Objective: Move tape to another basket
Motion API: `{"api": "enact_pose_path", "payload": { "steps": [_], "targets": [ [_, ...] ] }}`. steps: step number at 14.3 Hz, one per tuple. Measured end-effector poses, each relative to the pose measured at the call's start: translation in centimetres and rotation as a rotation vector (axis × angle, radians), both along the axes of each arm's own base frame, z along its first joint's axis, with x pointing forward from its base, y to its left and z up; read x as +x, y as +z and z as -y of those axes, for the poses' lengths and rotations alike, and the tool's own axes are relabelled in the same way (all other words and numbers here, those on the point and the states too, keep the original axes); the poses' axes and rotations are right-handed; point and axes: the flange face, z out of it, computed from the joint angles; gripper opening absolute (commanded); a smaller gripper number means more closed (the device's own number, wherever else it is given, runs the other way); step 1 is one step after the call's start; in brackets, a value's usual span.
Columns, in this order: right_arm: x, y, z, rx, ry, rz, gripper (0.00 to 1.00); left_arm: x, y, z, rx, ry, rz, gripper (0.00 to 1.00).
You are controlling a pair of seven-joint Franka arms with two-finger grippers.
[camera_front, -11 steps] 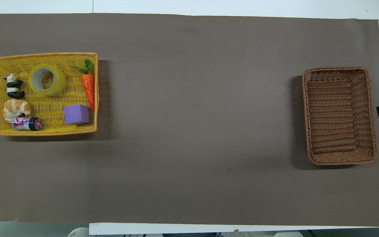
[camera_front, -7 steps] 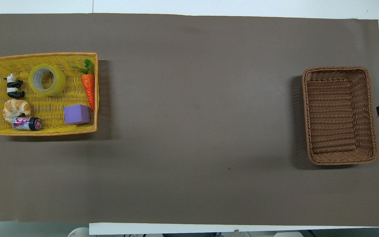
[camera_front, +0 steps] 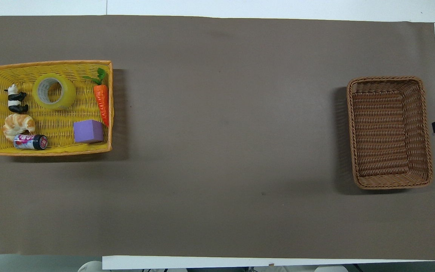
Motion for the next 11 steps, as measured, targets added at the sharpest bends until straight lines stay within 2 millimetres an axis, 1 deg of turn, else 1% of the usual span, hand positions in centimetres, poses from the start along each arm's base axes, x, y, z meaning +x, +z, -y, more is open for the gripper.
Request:
{"api": "enact_pose_path", "payload": {
  "steps": [2,4,7,8,10,11],
  "targets": [
    [0.0,0.0,0.0,0.000,0.000,0.000,1.00,1.0,-3.5,-0.8,0.003,0.011,0.025,0.99],
    [0.0,0.0,0.0,0.000,0.000,0.000,1.00,2.4,-8.1,-1.1,0.004,0.012,0.030,0.97],
    [0.0,0.0,0.0,0.000,0.000,0.000,1.00,5.2,-14.9,-1.3,0.007,0.009,0.047,0.89],
    [0.0,0.0,0.0,0.000,0.000,0.000,1.00,5.9,-16.9,-1.4,0.008,0.008,0.057,0.87],
    [0.0,0.0,0.0,0.000,0.000,0.000,1.00,6.6,-19.9,-1.4,0.011,0.007,0.076,0.84],
    [0.0,0.0,0.0,0.000,0.000,0.000,1.00,6.9,-21.0,-1.5,0.012,0.006,0.083,0.83]
  ]
}}
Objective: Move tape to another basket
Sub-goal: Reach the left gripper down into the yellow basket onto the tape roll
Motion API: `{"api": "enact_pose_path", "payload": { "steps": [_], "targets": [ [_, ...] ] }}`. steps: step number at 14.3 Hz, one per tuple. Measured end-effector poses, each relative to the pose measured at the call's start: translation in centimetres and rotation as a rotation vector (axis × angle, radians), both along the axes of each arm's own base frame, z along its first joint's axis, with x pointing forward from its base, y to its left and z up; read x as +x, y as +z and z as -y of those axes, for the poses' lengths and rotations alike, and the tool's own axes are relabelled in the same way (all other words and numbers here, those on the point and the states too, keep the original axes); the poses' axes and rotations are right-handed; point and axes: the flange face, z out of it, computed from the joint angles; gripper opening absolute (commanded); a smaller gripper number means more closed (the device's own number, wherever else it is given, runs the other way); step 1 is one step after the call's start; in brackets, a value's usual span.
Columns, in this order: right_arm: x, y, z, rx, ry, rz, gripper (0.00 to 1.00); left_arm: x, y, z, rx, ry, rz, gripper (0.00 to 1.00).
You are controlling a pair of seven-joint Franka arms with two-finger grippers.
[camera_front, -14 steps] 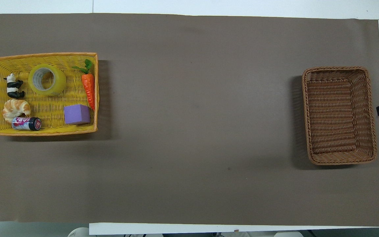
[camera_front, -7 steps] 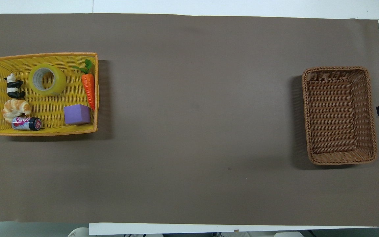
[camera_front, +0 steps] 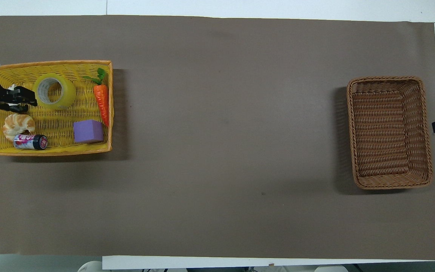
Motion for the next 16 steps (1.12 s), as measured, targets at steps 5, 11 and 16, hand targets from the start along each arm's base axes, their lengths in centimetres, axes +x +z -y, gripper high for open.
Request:
{"api": "enact_pose_path", "payload": {
  "steps": [5,11,16],
  "targets": [
    [0.0,0.0,0.0,0.000,0.000,0.000,1.00,1.3,-3.0,0.3,0.003,-0.009,0.040,0.76],
    [0.0,0.0,0.0,0.000,0.000,0.000,1.00,2.4,-4.9,0.3,0.005,-0.010,0.065,0.66],
    [0.0,0.0,0.0,0.000,0.000,0.000,1.00,2.9,-5.4,0.4,0.005,-0.011,0.086,0.62]
  ]
}}
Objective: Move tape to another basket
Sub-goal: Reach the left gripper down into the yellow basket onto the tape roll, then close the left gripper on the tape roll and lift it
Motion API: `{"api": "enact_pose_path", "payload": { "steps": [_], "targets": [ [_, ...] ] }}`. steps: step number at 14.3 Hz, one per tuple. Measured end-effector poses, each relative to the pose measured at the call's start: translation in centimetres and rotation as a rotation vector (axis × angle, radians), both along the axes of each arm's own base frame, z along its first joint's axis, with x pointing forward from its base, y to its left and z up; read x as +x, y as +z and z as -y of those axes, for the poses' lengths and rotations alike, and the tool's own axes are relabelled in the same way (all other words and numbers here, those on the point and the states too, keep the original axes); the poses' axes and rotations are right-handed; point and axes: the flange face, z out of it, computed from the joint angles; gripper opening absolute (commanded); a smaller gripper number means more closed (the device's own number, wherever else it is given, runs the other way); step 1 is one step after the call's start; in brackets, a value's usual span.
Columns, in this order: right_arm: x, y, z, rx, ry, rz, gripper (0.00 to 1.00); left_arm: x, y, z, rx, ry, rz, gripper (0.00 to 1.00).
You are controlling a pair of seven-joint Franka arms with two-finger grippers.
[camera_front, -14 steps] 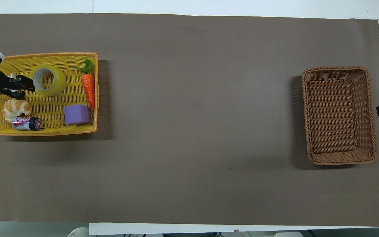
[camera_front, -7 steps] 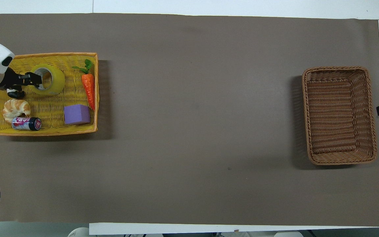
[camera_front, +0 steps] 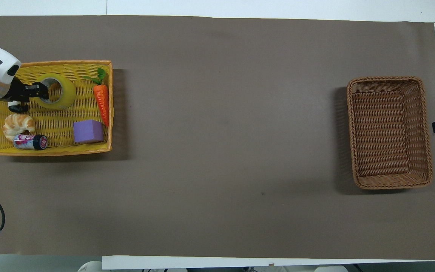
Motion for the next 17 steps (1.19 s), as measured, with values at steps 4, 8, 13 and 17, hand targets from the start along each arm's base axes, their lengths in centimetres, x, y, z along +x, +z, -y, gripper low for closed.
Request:
{"api": "enact_pose_path", "payload": {
  "steps": [4,8,13,17],
  "targets": [
    [0.0,0.0,0.0,0.000,0.000,0.000,1.00,0.0,-2.0,0.4,-0.004,-0.005,-0.021,0.25],
    [0.0,0.0,0.0,0.000,0.000,0.000,1.00,0.1,-1.7,1.0,-0.012,-0.009,-0.014,0.00],
    [0.0,0.0,0.0,0.000,0.000,0.000,1.00,1.1,1.7,0.9,-0.064,0.030,-0.086,0.00],
    [0.0,0.0,0.0,0.000,0.000,0.000,1.00,1.2,11.0,6.5,-0.131,0.113,-0.119,0.00]
  ]
}}
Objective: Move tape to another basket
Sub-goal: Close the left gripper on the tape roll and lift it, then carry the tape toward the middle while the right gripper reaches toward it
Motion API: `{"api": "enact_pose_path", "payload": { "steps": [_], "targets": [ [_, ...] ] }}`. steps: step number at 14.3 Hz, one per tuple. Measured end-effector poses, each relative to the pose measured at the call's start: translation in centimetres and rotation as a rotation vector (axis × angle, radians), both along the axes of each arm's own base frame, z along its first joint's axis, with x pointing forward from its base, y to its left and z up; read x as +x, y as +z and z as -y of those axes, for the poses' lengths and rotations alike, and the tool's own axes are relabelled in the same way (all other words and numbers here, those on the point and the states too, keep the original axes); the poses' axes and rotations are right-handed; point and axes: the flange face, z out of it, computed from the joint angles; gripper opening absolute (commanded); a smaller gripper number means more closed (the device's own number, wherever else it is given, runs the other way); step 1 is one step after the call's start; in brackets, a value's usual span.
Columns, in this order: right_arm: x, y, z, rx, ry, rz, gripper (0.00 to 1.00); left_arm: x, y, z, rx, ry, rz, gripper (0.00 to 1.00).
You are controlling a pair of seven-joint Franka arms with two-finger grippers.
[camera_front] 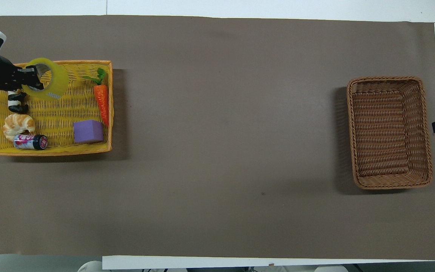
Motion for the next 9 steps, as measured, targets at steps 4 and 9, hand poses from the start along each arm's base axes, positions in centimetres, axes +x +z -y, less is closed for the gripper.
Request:
{"api": "enact_pose_path", "payload": {
  "steps": [4,9],
  "targets": [
    [0.0,0.0,0.0,0.000,0.000,0.000,1.00,-3.0,1.7,14.6,-0.003,0.003,-0.033,0.00],
    [0.0,0.0,0.0,0.000,0.000,-0.001,1.00,-8.4,-1.9,24.8,-0.034,-0.024,-0.096,0.00]
  ]
}}
